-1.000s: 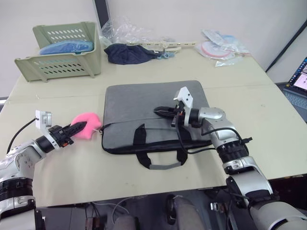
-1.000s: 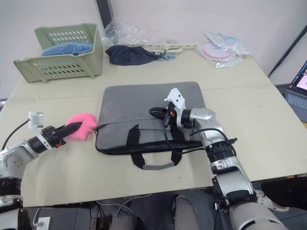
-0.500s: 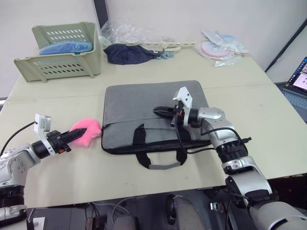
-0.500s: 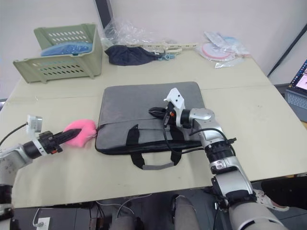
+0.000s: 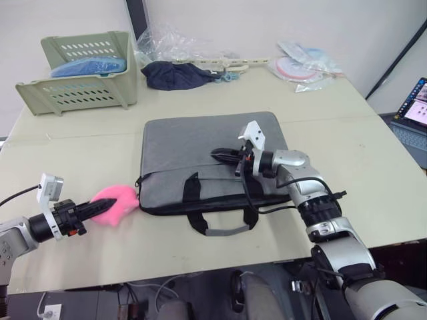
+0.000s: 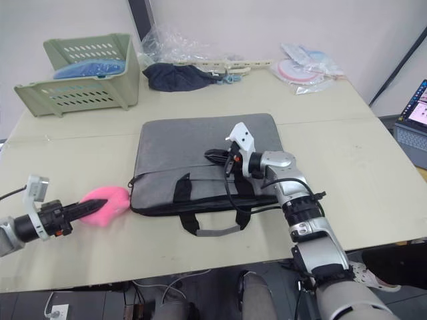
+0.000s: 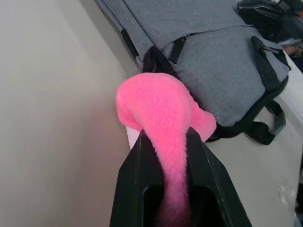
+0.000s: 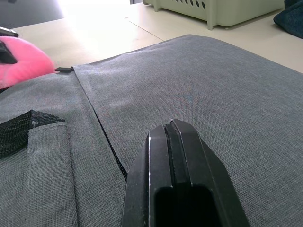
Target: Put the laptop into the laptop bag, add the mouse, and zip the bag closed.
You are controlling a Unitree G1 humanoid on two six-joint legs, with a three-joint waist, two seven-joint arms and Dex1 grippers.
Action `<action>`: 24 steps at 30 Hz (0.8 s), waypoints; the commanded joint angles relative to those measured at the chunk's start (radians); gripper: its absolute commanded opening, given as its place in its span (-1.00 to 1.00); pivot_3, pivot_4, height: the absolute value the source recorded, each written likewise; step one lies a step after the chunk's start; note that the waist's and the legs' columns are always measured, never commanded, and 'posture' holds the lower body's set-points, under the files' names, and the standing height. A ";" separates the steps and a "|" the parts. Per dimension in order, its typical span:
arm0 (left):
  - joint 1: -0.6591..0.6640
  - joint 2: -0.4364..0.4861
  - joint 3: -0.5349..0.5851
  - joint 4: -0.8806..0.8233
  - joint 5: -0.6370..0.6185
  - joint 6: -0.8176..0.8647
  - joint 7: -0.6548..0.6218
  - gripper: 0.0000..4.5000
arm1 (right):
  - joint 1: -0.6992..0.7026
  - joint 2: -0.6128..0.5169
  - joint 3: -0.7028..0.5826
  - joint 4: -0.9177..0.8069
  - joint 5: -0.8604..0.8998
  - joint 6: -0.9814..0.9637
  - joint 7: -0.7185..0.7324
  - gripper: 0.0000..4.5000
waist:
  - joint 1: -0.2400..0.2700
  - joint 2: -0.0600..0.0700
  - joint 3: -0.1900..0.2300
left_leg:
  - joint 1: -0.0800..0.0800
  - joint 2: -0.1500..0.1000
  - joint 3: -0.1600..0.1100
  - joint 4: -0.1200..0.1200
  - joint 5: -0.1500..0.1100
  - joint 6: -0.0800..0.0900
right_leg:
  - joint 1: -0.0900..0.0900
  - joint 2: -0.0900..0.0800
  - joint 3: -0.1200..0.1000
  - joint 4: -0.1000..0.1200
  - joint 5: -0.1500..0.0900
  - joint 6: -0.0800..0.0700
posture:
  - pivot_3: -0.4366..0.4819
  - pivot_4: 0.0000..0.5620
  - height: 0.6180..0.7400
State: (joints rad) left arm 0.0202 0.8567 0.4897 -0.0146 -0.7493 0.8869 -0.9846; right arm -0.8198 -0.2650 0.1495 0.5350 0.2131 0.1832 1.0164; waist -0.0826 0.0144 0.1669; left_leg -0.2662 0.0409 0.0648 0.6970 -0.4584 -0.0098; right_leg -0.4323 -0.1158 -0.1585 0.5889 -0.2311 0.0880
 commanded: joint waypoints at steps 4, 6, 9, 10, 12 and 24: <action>0.051 0.026 -0.014 -0.088 -0.042 0.046 -0.051 -0.97 | 0.058 0.001 0.047 0.073 -0.058 0.039 -0.010 -1.00 | 0.001 0.001 0.000 | 0.000 0.000 0.000 0.000 0.000 0.000 | 0.000 0.000 0.000 0.000 0.000 -0.001 | -0.05 -0.47 1.00; 0.063 0.029 -0.020 -0.106 -0.044 0.051 -0.059 -0.97 | 0.058 0.000 0.047 0.078 -0.060 0.035 -0.010 -1.00 | 0.001 0.001 0.000 | 0.000 0.000 0.000 0.000 0.000 0.000 | 0.000 0.000 0.000 0.000 -0.001 -0.001 | -0.05 -0.47 1.00; 0.073 0.030 -0.023 -0.124 -0.051 0.061 -0.062 -0.97 | 0.058 -0.002 0.047 0.082 -0.061 0.032 -0.010 -1.00 | 0.002 0.001 0.000 | 0.000 0.001 -0.001 0.000 -0.001 -0.001 | 0.000 0.000 0.000 0.000 -0.001 -0.002 | -0.05 -0.47 1.00; 0.077 0.032 -0.026 -0.130 -0.053 0.062 -0.066 -0.97 | 0.057 -0.002 0.047 0.084 -0.062 0.031 -0.010 -1.00 | 0.002 0.001 0.000 | 0.000 0.001 -0.001 0.000 -0.001 -0.001 | 0.000 0.000 0.000 0.000 -0.001 -0.002 | -0.05 -0.47 1.00; 0.082 0.027 -0.040 -0.142 -0.053 0.062 -0.061 -0.97 | 0.054 0.000 0.047 0.088 -0.062 0.029 -0.012 -1.00 | 0.002 0.001 0.000 | 0.000 0.001 -0.001 0.000 -0.001 -0.001 | 0.000 0.000 0.000 0.000 -0.001 -0.002 | -0.05 -0.47 1.00; 0.095 -0.021 -0.112 -0.250 -0.087 0.095 -0.032 -0.97 | 0.048 0.005 0.053 0.102 -0.069 0.017 -0.015 -1.00 | 0.004 0.002 -0.001 | 0.000 0.002 -0.004 0.000 -0.001 -0.001 | 0.000 0.000 0.000 0.000 -0.001 -0.002 | -0.05 -0.47 1.00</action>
State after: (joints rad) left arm 0.1040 0.8443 0.4125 -0.2079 -0.8023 0.9696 -1.0072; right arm -0.8204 -0.2649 0.1496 0.5498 0.2124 0.1714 1.0147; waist -0.0781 0.0169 0.1662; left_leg -0.2657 0.0426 0.0605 0.6970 -0.4592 -0.0111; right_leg -0.4323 -0.1156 -0.1581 0.5891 -0.2324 0.0856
